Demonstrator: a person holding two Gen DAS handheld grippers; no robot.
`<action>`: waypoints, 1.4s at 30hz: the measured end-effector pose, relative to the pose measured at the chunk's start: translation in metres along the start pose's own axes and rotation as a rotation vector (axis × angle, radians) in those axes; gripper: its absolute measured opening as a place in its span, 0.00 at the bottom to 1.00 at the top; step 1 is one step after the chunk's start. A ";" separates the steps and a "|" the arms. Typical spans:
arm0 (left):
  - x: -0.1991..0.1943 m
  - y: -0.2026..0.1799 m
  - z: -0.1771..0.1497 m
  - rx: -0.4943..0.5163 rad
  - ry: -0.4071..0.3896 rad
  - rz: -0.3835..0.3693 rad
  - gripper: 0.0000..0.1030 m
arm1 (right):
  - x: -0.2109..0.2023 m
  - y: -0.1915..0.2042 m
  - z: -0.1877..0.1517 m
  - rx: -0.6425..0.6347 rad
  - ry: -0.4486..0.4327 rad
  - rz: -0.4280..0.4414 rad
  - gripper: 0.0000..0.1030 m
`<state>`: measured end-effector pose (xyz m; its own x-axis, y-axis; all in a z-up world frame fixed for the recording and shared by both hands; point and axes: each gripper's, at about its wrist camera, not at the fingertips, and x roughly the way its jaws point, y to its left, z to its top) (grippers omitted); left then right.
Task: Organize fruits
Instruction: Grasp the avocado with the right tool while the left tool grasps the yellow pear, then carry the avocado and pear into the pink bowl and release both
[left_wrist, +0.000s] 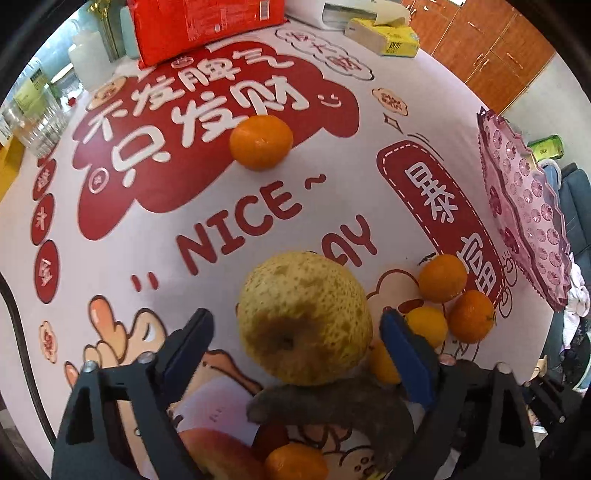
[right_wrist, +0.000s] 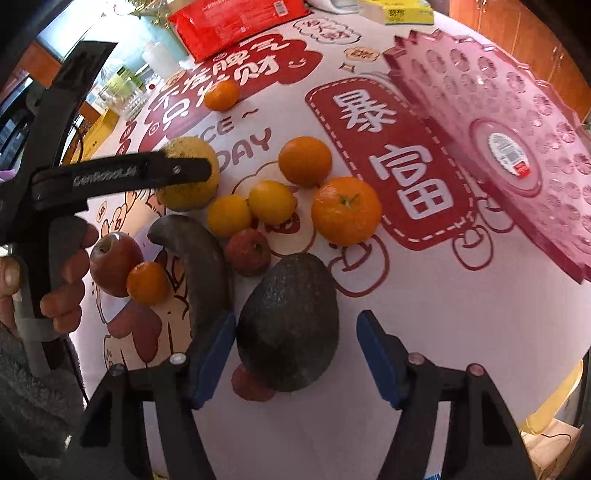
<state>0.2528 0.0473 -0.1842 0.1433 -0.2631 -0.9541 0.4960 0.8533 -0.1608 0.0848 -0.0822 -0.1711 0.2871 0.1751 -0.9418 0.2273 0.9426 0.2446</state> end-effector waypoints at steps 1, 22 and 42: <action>0.004 -0.001 0.002 -0.006 0.012 -0.008 0.77 | 0.004 0.000 0.001 0.002 0.013 0.015 0.60; -0.016 0.009 -0.010 -0.058 -0.083 -0.044 0.68 | 0.001 0.002 0.000 0.008 0.012 0.042 0.55; -0.163 -0.080 -0.045 0.004 -0.305 0.036 0.68 | -0.116 -0.004 0.018 -0.085 -0.242 0.019 0.55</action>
<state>0.1509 0.0424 -0.0276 0.4112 -0.3561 -0.8391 0.4894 0.8629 -0.1264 0.0677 -0.1112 -0.0590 0.5069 0.1292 -0.8523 0.1434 0.9623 0.2312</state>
